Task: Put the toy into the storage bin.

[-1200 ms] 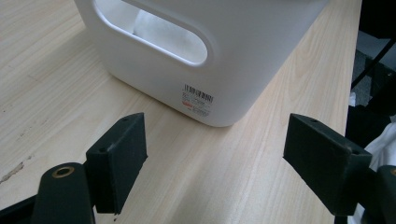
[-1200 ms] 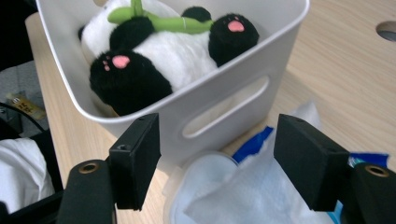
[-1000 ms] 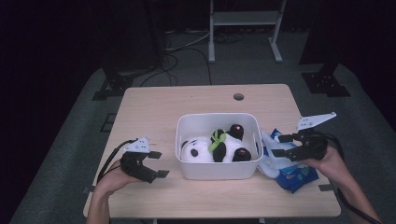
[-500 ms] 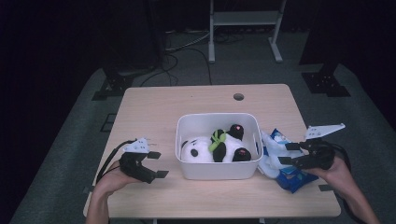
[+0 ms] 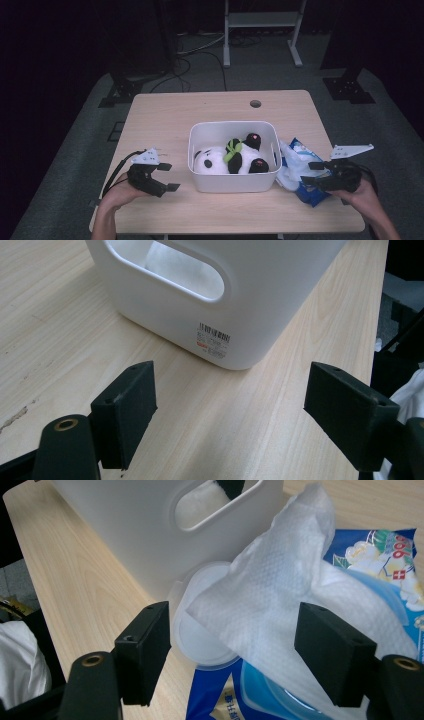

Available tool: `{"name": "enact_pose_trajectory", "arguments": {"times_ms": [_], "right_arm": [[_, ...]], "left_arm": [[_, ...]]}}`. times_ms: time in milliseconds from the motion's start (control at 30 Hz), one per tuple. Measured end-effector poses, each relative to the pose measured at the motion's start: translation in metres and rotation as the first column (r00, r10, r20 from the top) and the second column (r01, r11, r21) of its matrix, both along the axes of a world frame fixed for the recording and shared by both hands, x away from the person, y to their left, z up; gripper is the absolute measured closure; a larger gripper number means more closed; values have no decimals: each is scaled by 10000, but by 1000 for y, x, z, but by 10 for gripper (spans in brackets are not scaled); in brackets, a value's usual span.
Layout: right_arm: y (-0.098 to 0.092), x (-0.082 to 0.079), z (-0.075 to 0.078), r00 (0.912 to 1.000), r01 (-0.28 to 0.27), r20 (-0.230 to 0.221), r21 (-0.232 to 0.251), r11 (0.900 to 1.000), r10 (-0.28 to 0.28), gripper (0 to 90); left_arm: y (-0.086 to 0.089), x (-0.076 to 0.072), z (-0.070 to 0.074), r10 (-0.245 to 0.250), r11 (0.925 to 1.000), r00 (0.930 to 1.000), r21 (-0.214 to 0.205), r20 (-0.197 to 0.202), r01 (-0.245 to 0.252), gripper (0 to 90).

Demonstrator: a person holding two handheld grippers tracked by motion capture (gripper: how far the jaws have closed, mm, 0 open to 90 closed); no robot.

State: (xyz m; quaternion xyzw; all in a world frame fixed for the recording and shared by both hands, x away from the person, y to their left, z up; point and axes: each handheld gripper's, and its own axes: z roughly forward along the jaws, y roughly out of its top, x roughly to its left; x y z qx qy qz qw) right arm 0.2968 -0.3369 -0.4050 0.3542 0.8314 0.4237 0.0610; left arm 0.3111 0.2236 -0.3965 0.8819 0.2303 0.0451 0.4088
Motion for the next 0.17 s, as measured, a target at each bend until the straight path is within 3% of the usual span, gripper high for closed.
{"name": "enact_pose_trajectory", "arguments": {"times_ms": [167], "right_arm": [[-2, -4, -5, 10000, 53, 1, 87, 9999, -53, 290]], "left_arm": [[0, 0, 0, -29, 10000, 10000, 9, 6, 29, 194]]}}
